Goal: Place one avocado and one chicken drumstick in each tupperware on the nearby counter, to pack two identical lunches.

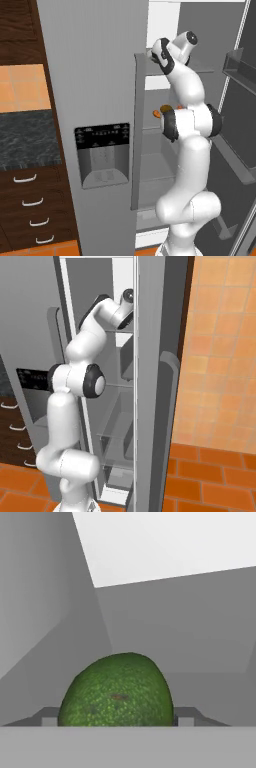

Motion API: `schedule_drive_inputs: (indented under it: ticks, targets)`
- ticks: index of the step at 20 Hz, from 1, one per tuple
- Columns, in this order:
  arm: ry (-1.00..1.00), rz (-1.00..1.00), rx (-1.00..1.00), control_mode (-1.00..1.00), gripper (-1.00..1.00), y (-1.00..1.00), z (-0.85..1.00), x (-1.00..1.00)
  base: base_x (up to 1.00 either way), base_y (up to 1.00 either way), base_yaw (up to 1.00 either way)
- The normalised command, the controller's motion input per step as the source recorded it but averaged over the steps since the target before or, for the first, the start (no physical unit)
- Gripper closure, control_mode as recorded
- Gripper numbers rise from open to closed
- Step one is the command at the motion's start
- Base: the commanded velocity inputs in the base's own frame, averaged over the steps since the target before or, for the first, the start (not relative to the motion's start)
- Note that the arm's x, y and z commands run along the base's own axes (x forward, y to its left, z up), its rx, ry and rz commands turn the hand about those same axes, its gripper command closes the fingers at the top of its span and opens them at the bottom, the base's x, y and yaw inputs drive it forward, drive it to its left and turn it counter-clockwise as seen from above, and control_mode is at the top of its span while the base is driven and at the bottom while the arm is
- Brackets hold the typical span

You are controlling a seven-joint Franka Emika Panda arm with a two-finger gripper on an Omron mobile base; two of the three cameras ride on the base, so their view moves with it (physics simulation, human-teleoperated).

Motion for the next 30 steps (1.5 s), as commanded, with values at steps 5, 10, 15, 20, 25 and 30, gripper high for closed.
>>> schedule_drive_inputs:
  ticks: [5,10,15,20,25,30]
  targets:
    - [-0.07,0.00,-0.05,-1.00,1.00,0.12,-0.43,-0.14,0.00,0.00,0.00]
    - [-0.30,0.00,-0.04,-1.00,1.00,0.03,-0.08,-0.81,0.00,0.00,0.00]
    - [-0.23,-0.03,-0.01,-1.00,1.00,0.00,0.15,-1.00,0.00,0.00,0.00]
    - [0.02,-0.12,-0.05,-1.00,1.00,-0.16,0.25,-1.00,0.00,0.00,0.00]
    - [0.04,-0.09,-0.13,-1.00,1.00,-0.11,0.17,-1.00,0.00,0.00,0.00]
    - [0.00,-0.06,-0.22,-1.00,1.00,0.00,-0.32,-1.00,0.00,0.00,0.00]
